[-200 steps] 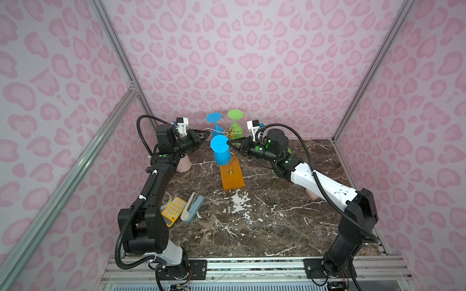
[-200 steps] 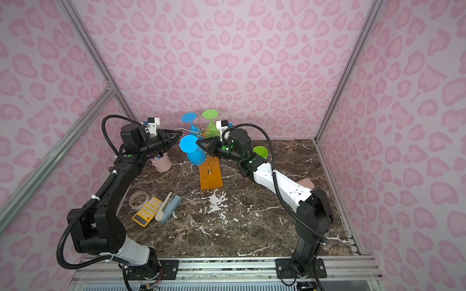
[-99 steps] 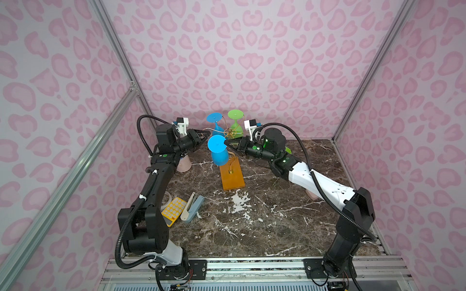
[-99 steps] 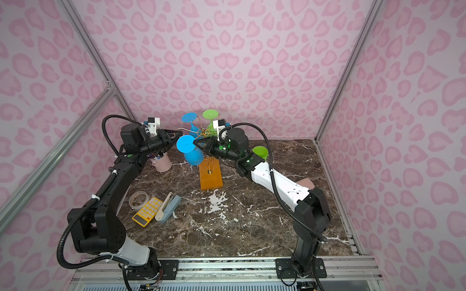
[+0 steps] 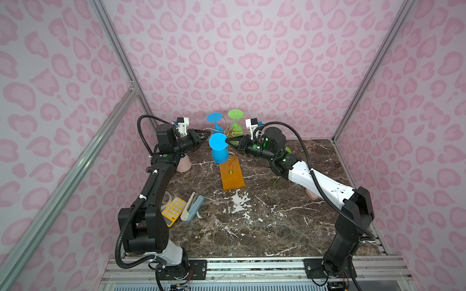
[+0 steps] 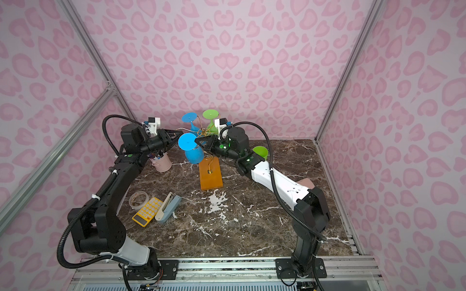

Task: Take the wine glass off the wine glass rack
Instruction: Pick up the wine glass from the wine glass rack.

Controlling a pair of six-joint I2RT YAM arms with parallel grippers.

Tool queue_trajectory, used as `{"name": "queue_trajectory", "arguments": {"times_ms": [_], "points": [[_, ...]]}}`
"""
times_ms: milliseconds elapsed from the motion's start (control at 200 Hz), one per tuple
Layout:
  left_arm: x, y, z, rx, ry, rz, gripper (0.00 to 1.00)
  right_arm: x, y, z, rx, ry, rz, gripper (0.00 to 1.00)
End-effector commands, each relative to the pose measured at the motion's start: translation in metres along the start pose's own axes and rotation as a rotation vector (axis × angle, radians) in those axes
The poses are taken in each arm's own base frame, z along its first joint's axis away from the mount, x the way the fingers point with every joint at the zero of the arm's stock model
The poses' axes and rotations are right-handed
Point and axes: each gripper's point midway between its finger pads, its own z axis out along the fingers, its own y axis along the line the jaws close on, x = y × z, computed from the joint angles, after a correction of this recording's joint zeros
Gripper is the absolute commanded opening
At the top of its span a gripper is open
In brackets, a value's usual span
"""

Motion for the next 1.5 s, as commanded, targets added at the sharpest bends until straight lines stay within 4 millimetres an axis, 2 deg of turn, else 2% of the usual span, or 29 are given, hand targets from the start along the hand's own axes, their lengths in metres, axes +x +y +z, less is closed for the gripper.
{"name": "queue_trajectory", "arguments": {"times_ms": [0, 390, 805, 1270, 1495], "points": [[-0.003, -0.008, 0.001, 0.031, 0.000, 0.050, 0.21, -0.011, -0.010, -0.002, 0.026, -0.056, -0.003, 0.00], [-0.003, -0.006, 0.000, 0.029, 0.001, 0.048, 0.21, -0.015, -0.016, 0.005, 0.024, -0.060, 0.009, 0.00], [-0.004, -0.005, 0.001, 0.029, 0.000, 0.046, 0.20, -0.020, -0.023, -0.002, 0.078, -0.091, -0.012, 0.00], [-0.004, -0.004, 0.000, 0.029, 0.000, 0.044, 0.20, -0.022, -0.021, -0.010, 0.108, -0.117, -0.040, 0.00], [-0.004, -0.003, 0.000, 0.027, 0.001, 0.042, 0.20, -0.024, -0.023, -0.008, 0.113, -0.126, -0.039, 0.00]]}}
